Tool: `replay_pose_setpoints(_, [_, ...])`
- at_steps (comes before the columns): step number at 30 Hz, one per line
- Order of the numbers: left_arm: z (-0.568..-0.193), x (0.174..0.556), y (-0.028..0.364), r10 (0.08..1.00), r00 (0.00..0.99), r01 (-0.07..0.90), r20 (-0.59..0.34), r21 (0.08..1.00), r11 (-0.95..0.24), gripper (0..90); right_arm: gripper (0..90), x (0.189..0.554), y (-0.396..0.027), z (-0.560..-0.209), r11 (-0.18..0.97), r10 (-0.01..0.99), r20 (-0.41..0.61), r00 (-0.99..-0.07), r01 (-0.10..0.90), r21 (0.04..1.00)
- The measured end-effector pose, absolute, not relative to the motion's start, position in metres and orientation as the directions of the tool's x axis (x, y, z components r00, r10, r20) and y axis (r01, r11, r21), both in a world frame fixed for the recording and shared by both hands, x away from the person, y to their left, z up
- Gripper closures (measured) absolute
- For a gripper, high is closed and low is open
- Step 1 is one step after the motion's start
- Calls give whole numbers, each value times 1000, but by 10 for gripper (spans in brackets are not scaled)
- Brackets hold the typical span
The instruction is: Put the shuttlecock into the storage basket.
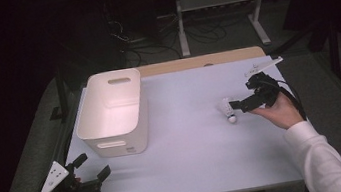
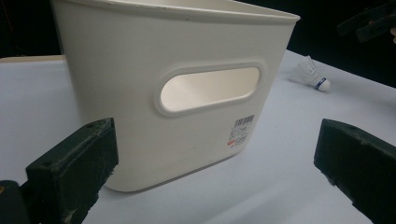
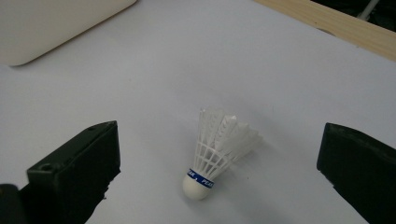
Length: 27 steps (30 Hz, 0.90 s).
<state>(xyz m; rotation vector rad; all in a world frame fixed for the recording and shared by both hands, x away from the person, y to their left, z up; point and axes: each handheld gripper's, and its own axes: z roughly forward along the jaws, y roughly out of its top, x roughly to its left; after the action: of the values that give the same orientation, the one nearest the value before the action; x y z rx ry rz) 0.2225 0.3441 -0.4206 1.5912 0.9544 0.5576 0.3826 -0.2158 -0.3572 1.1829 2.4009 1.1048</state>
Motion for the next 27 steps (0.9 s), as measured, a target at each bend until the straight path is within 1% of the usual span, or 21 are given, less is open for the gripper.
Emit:
replay_pose_setpoints(8, [-420, 222, 345, 818, 558, 281, -139, 959, -29, 0, 0, 395, -216, -361, 384, 765, 127, -632, 605, 697])
replay_pose_setpoints(18, [-420, 222, 345, 819, 556, 287, -143, 957, -28, 0, 0, 411, -220, -366, 358, 775, 176, -607, 651, 669])
replay_pose_setpoints(27, [-420, 222, 345, 818, 556, 288, -144, 957, -27, 0, 0, 422, -215, -370, 369, 772, 195, -605, 677, 637])
